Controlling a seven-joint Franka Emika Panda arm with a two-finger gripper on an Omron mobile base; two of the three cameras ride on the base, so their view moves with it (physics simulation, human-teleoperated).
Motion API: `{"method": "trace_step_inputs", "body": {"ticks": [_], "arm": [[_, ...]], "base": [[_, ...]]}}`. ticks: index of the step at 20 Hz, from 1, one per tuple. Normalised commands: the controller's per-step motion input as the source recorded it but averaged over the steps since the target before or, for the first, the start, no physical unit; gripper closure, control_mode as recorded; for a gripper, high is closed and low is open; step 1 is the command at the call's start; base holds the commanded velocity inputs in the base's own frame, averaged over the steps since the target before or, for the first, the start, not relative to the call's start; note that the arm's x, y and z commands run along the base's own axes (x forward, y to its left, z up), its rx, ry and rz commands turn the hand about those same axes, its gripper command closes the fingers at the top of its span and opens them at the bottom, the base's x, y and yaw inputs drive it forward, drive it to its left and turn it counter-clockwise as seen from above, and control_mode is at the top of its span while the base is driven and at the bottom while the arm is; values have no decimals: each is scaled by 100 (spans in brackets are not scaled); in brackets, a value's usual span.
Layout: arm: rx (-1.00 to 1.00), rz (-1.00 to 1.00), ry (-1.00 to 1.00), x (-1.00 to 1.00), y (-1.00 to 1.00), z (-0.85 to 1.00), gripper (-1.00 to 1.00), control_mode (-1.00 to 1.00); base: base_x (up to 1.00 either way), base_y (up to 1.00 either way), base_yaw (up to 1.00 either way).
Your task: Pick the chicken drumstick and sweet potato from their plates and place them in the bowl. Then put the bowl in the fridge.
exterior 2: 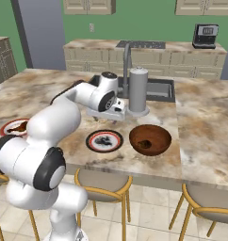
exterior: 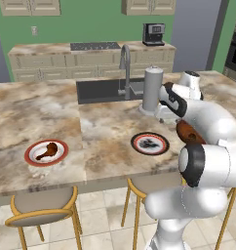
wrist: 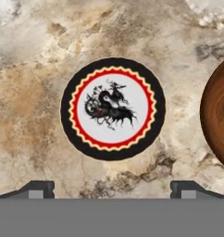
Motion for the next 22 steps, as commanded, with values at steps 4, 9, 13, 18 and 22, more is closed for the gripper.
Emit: {"method": "trace_step_inputs", "body": {"ticks": [4, 9, 13, 18, 22], "arm": [[0, -2, 0, -25, 78, 2, -100, -100], [0, -8, 0, -30, 77, 0, -100, -100], [0, -7, 1, -15, 78, 3, -100, -100], [0, -5, 6, -6, 82, 4, -100, -100], [0, -11, 2, -1, 81, -1, -100, -100]], "base": [[0, 0, 0], [0, 0, 0], [0, 0, 0], [0, 0, 0], [0, 0, 0]]}}
